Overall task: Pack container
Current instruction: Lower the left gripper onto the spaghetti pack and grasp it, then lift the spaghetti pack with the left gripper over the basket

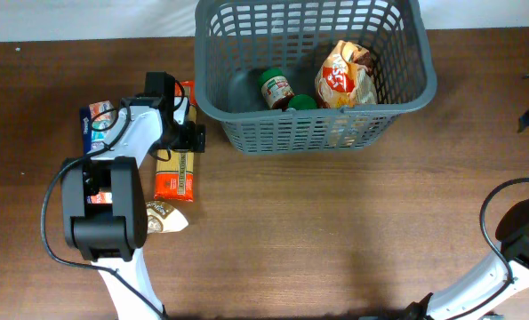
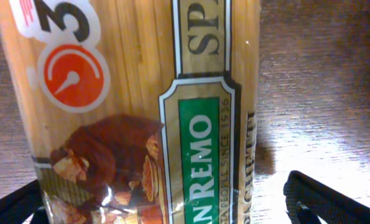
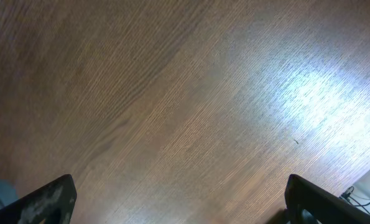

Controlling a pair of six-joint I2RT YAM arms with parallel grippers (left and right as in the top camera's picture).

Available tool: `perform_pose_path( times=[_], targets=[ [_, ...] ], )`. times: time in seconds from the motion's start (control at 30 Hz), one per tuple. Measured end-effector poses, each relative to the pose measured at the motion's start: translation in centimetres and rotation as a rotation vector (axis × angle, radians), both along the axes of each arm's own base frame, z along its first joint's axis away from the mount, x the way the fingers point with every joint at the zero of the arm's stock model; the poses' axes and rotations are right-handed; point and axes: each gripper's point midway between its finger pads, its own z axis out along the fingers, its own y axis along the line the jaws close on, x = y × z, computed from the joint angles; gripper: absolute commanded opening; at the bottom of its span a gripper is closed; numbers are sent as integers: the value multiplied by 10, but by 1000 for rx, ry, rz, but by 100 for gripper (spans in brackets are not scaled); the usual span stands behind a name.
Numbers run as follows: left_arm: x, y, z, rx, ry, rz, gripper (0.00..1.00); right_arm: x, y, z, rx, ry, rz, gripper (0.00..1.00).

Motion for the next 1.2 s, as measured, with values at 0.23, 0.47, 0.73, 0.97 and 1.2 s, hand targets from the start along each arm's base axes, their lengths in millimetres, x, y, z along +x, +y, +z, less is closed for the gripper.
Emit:
perform_pose_path(
  times=[0.23,0.47,0.73,0.97,1.2],
  targets=[
    [-8,4,-1,20,35,3,99,0,0,0,0,0,0,99],
    [-12,9,-3,50,55,10,99,0,0,0,0,0,0,99],
    [-13,11,-4,61,57,10,71,0,0,0,0,0,0,99],
    [-10,12,0,65,46,13,17,0,0,0,0,0,0,98],
    [-6,11,2,65,28,14,2,0,0,0,0,0,0,99]
  ],
)
